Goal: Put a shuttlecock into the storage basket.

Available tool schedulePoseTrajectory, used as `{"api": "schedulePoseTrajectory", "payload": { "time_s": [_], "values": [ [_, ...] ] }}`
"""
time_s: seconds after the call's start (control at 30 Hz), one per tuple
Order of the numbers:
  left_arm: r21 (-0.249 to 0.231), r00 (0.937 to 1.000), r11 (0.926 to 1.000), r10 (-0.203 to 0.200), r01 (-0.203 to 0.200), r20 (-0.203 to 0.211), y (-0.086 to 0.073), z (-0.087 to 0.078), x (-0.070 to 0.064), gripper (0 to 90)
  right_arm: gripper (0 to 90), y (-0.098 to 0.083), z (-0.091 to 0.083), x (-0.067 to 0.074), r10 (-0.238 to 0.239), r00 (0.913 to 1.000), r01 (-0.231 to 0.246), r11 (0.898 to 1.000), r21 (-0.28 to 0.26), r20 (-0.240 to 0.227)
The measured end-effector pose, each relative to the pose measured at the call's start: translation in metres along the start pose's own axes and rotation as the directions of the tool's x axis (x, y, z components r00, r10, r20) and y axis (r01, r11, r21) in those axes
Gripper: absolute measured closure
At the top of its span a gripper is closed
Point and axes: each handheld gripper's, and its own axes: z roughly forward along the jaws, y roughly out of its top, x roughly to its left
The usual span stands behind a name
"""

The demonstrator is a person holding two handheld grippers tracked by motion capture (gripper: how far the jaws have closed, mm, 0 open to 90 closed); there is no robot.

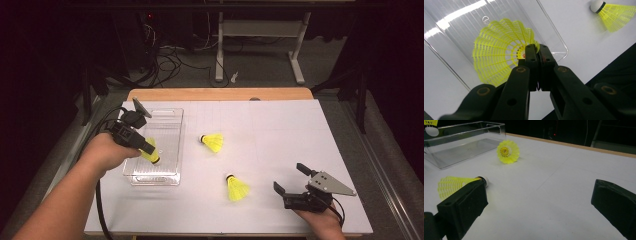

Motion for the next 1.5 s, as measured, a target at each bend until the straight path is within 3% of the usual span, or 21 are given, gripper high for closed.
{"api": "schedulePoseTrajectory", "payload": {
  "time_s": [0.3, 0.57, 0.63, 0.83, 1.17, 1.5],
  "values": [
    [0.0, 0.9996, 1.0, -0.004, 0.004, -0.027, 0.021, -0.014, -0.005, 88.1, 1.1, 0.0, 0.0, 0.0, 0.001, 1.0, -0.001, 1.0, 0.001, -0.001],
    [0.011, 0.9996, 0.9999, 0.008, -0.008, -0.025, 0.038, 0.005, -0.004, 88.3, 1.1, 0.0, -0.001, -0.002, 0.006, 1.0, -0.006, 1.0, -0.003, 0.0],
    [-0.01, 0.9997, 0.9999, -0.009, 0.009, -0.022, 0.041, 0.009, -0.003, 88.4, 1.1, 0.0, -0.002, -0.002, 0.009, 1.0, -0.009, 1.0, -0.002, 0.001],
    [0.012, 0.9991, 0.9997, -0.019, 0.019, -0.037, 0.05, 0.02, 0.0, 88.7, 1.1, -0.001, -0.001, -0.003, 0.01, 1.0, -0.01, 1.0, -0.001, 0.002],
    [0.059, 0.9983, 0.9978, -0.026, 0.029, -0.053, 0.054, 0.036, 0.005, 88.7, 1.1, 0.0, -0.002, -0.004, 0.01, 0.9999, -0.01, 1.0, -0.004, 0.002],
    [0.082, 0.9991, 0.996, -0.033, 0.035, -0.026, 0.056, 0.054, 0.011, 88.6, 1.1, -0.001, -0.002, -0.004, 0.011, 0.9999, -0.011, 1.0, -0.002, 0.0]
  ]
}}
